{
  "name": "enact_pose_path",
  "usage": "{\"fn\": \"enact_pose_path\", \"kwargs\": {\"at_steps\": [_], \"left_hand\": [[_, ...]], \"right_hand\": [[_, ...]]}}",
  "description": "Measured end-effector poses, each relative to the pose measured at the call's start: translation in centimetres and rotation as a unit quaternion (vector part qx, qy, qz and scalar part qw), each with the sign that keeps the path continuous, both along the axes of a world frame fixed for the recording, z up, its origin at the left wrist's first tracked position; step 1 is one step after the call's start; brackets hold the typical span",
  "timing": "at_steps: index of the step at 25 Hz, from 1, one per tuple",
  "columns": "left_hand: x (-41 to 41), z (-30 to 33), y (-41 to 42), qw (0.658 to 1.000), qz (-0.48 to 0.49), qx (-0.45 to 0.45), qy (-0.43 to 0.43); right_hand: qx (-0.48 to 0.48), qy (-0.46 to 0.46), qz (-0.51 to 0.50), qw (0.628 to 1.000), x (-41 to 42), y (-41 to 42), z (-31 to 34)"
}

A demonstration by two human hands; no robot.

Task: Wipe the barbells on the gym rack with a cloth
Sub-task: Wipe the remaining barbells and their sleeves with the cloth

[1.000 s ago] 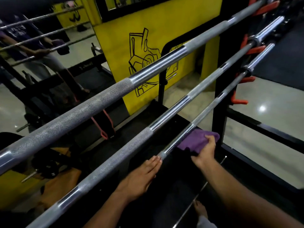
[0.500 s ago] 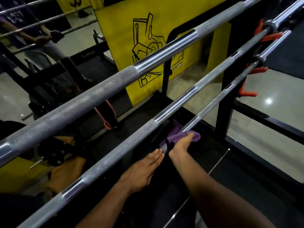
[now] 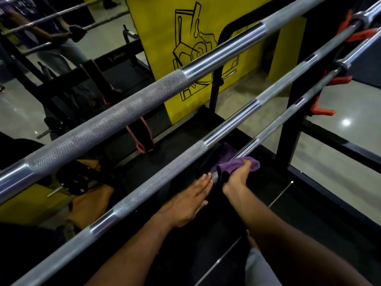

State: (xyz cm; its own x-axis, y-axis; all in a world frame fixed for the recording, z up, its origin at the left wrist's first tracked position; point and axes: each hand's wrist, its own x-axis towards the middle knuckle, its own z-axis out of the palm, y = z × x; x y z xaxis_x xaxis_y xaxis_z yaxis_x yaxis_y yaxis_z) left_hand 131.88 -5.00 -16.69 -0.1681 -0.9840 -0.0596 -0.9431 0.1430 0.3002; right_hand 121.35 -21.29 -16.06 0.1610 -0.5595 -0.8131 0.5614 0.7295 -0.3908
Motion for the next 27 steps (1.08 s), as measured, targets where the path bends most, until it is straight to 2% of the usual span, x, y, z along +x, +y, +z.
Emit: {"fn": "enact_pose_path", "kwargs": {"at_steps": [2, 4, 6, 9, 13, 15, 18, 20, 22, 24, 27], "left_hand": [[0.1, 0.1, 0.0, 1.000, 0.004, 0.007, 0.005], [0.0, 0.1, 0.1, 1.000, 0.003, 0.000, 0.007], [0.0, 0.0, 0.2, 1.000, 0.004, -0.007, 0.006], [0.1, -0.1, 0.1, 1.000, 0.006, -0.008, 0.012], [0.3, -0.4, 0.0, 0.999, 0.023, -0.013, 0.025], [0.1, -0.4, 0.3, 0.998, 0.050, -0.027, 0.014], [-0.6, 1.0, 1.2, 0.992, 0.110, -0.057, -0.014], [-1.2, 1.5, 3.0, 0.977, 0.206, -0.058, -0.003], [-1.7, 1.1, 5.7, 0.947, 0.315, -0.055, 0.002], [-2.6, 0.4, 8.3, 0.915, 0.394, -0.082, -0.023], [-3.9, -0.7, 10.8, 0.890, 0.449, -0.076, -0.023]], "right_hand": [[-0.013, -0.011, -0.011, 1.000, -1.0, -1.9, 1.2], [-0.054, -0.066, -0.081, 0.993, -2.5, -4.9, 2.9], [-0.080, -0.080, -0.121, 0.986, -3.4, -7.0, 4.3], [-0.122, -0.032, -0.047, 0.991, -2.9, -6.5, 2.9], [-0.102, 0.023, 0.088, 0.991, -1.9, -1.4, -1.0], [-0.136, 0.056, 0.185, 0.972, -3.2, 0.6, -1.6], [-0.195, 0.141, 0.254, 0.937, -7.0, 2.3, 0.1], [-0.275, 0.218, 0.274, 0.895, -9.2, 2.9, 2.3], [-0.394, 0.275, 0.331, 0.812, -10.5, 3.7, 4.3], [-0.513, 0.256, 0.390, 0.720, -10.8, 4.1, 5.2], [-0.666, 0.169, 0.445, 0.575, -9.4, 3.2, 5.3]]}}
